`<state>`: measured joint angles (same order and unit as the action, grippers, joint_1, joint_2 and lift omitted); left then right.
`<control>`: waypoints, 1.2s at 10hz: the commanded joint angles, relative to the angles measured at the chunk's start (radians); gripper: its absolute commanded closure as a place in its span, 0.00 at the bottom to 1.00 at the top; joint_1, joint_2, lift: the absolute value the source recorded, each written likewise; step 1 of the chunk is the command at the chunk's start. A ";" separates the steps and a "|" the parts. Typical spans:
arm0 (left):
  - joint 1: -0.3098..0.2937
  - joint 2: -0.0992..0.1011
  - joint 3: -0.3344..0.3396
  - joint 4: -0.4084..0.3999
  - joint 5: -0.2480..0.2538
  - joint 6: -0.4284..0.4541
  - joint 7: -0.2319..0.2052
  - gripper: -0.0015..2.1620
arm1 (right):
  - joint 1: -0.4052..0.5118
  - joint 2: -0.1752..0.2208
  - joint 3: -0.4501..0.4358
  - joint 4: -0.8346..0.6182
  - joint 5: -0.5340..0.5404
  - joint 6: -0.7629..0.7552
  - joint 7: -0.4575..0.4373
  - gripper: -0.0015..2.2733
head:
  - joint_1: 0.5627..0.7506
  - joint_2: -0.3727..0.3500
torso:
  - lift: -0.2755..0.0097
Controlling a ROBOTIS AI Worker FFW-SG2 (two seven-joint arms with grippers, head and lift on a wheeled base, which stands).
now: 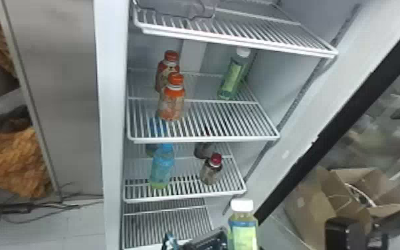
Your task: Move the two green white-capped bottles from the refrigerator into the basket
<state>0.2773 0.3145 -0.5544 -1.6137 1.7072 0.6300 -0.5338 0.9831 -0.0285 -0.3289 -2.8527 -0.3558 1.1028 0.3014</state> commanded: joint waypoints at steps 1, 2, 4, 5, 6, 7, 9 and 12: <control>0.000 0.000 0.000 0.000 0.000 0.001 0.000 0.56 | -0.006 0.002 0.002 0.049 -0.045 0.009 -0.010 0.47 | 0.70 0.03 | 0.95; 0.002 0.000 0.002 0.000 0.000 0.001 0.000 0.56 | -0.016 0.004 0.014 0.078 -0.055 0.006 -0.019 0.47 | 0.70 0.03 | 0.95; 0.005 -0.002 0.004 0.000 0.000 -0.002 0.000 0.56 | -0.043 0.007 0.030 0.157 -0.093 -0.030 -0.022 0.47 | 0.70 0.03 | 0.95; 0.007 -0.002 0.008 0.000 0.000 -0.002 0.000 0.56 | -0.055 0.007 0.040 0.184 -0.093 -0.045 -0.025 0.47 | 0.70 0.03 | 0.95; 0.007 -0.002 0.008 0.000 -0.002 -0.002 0.000 0.56 | -0.068 0.004 0.048 0.206 -0.095 -0.048 -0.025 0.47 | 0.70 0.03 | 0.95; 0.007 -0.002 0.008 0.000 -0.002 -0.002 0.000 0.56 | -0.073 0.002 0.052 0.220 -0.101 -0.052 -0.025 0.47 | 0.70 0.03 | 0.95; 0.007 -0.002 0.010 0.000 0.000 -0.002 0.000 0.56 | -0.073 0.002 0.050 0.220 -0.107 -0.052 -0.025 0.31 | 0.70 0.03 | 0.95; 0.010 -0.002 0.010 0.000 0.000 -0.002 0.000 0.56 | -0.073 0.002 0.050 0.213 -0.109 -0.070 -0.025 0.25 | 0.70 0.03 | 0.95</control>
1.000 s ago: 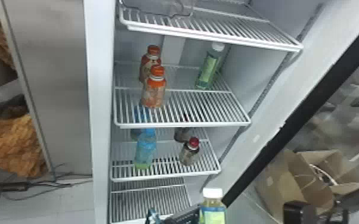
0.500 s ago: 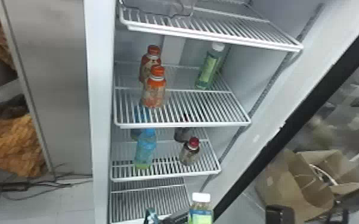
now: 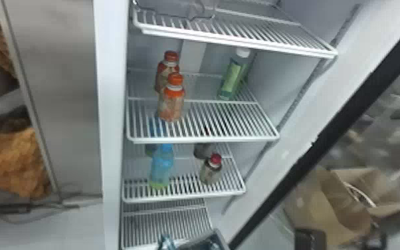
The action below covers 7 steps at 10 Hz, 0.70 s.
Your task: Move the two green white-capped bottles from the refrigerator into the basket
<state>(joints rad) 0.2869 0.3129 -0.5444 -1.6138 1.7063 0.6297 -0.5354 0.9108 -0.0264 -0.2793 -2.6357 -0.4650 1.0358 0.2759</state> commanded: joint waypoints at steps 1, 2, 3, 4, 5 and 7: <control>0.000 0.000 0.000 0.000 -0.001 -0.001 0.002 0.56 | 0.005 0.000 0.000 -0.011 0.004 -0.010 0.000 0.24 | 0.70 0.03 | 0.95; -0.002 0.000 0.000 0.000 -0.001 -0.001 0.002 0.56 | 0.010 0.000 0.000 -0.021 0.018 -0.037 0.000 0.24 | 0.70 0.03 | 0.95; -0.002 0.000 -0.002 0.000 -0.001 -0.001 0.002 0.56 | 0.010 0.002 0.000 -0.028 0.034 -0.064 0.000 0.23 | 0.70 0.03 | 0.95; -0.005 0.000 -0.002 0.000 -0.001 0.001 0.002 0.56 | 0.010 0.002 0.000 -0.028 0.044 -0.098 -0.001 0.23 | 0.70 0.03 | 0.95; -0.005 0.002 -0.002 0.000 -0.003 0.001 0.002 0.56 | 0.007 0.002 0.000 -0.028 0.052 -0.128 -0.004 0.23 | 0.70 0.03 | 0.95; -0.007 0.002 -0.004 0.000 -0.003 0.001 0.002 0.56 | -0.003 0.002 0.000 -0.051 0.104 -0.184 -0.009 0.23 | 0.70 0.03 | 0.95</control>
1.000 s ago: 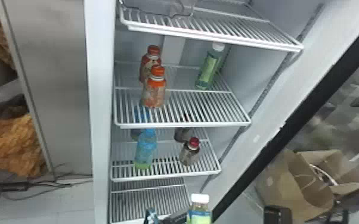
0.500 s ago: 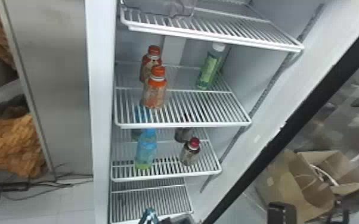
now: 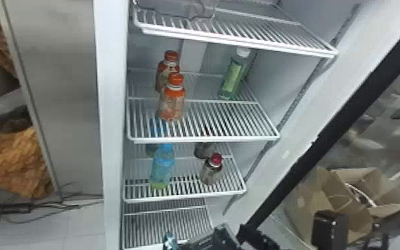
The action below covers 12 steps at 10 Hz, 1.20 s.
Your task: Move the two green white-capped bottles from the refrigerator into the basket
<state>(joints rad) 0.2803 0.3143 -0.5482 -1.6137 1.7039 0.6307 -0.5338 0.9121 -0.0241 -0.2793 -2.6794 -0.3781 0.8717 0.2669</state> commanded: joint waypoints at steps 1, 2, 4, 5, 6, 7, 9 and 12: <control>-0.003 0.000 -0.002 0.000 -0.001 0.000 0.000 0.56 | -0.014 0.000 -0.006 -0.009 0.031 -0.052 -0.002 0.23 | 0.70 0.03 | 0.95; -0.003 0.000 -0.002 0.000 -0.001 0.000 0.000 0.56 | -0.026 0.000 -0.016 -0.007 0.049 -0.081 -0.002 0.23 | 0.70 0.03 | 0.95; -0.003 0.002 -0.002 0.000 -0.001 0.000 0.000 0.56 | -0.063 0.001 -0.028 -0.002 0.075 -0.155 -0.028 0.23 | 0.70 0.03 | 0.95; -0.003 0.002 0.000 0.000 -0.001 0.000 0.000 0.56 | -0.097 0.001 -0.038 0.028 0.083 -0.199 -0.029 0.23 | 0.70 0.03 | 0.95; -0.003 0.002 0.000 0.000 -0.001 0.000 0.000 0.56 | -0.141 0.001 -0.046 0.062 0.085 -0.226 -0.029 0.23 | 0.70 0.03 | 0.95; -0.003 0.002 0.000 0.000 0.001 0.000 0.000 0.56 | -0.181 -0.002 -0.048 0.082 0.089 -0.258 -0.029 0.23 | 0.70 0.03 | 0.95; -0.003 0.000 0.000 0.000 -0.001 -0.002 0.000 0.56 | -0.269 -0.022 -0.044 0.148 0.093 -0.302 -0.029 0.23 | 0.70 0.03 | 0.95; -0.001 -0.001 0.004 0.000 0.001 -0.005 0.000 0.56 | -0.394 -0.033 -0.044 0.271 0.129 -0.401 -0.029 0.23 | 0.70 0.03 | 0.95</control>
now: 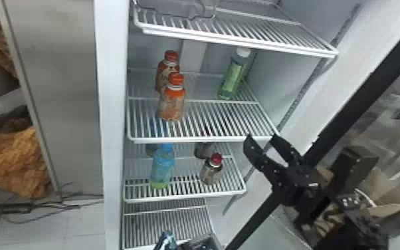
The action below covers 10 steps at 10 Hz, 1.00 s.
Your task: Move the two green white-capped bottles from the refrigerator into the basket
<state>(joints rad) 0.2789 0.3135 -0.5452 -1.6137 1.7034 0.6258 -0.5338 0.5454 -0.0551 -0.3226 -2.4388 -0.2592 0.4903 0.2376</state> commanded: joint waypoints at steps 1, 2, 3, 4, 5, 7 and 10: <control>0.001 -0.001 0.001 0.000 0.000 0.000 0.002 0.56 | -0.064 -0.002 -0.006 0.069 0.032 -0.027 -0.004 0.23 | 0.70 0.03 | 0.95; 0.001 -0.001 -0.001 0.000 0.000 0.000 0.002 0.56 | -0.104 -0.003 -0.008 0.121 0.056 -0.054 -0.009 0.23 | 0.70 0.03 | 0.95; 0.001 -0.001 -0.001 0.000 0.000 0.000 0.003 0.56 | -0.145 -0.009 -0.008 0.177 0.076 -0.083 -0.009 0.23 | 0.70 0.03 | 0.95; -0.002 -0.001 -0.001 0.000 0.000 0.000 0.005 0.56 | -0.195 -0.019 -0.006 0.278 0.086 -0.181 -0.004 0.23 | 0.70 0.03 | 0.95; -0.002 -0.001 -0.001 0.005 -0.004 0.005 0.006 0.56 | -0.253 -0.025 -0.008 0.388 0.072 -0.272 0.029 0.22 | 0.70 0.03 | 0.95; -0.002 -0.001 -0.003 0.005 -0.002 0.002 0.006 0.56 | -0.300 -0.026 -0.004 0.440 0.084 -0.309 0.035 0.20 | 0.70 0.03 | 0.95; -0.002 -0.001 -0.005 0.005 -0.002 0.005 0.006 0.56 | -0.383 -0.031 0.009 0.540 0.104 -0.341 0.035 0.14 | 0.70 0.03 | 0.95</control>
<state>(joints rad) 0.2772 0.3129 -0.5495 -1.6088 1.7010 0.6292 -0.5276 0.1786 -0.0848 -0.3154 -1.9178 -0.1609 0.1572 0.2730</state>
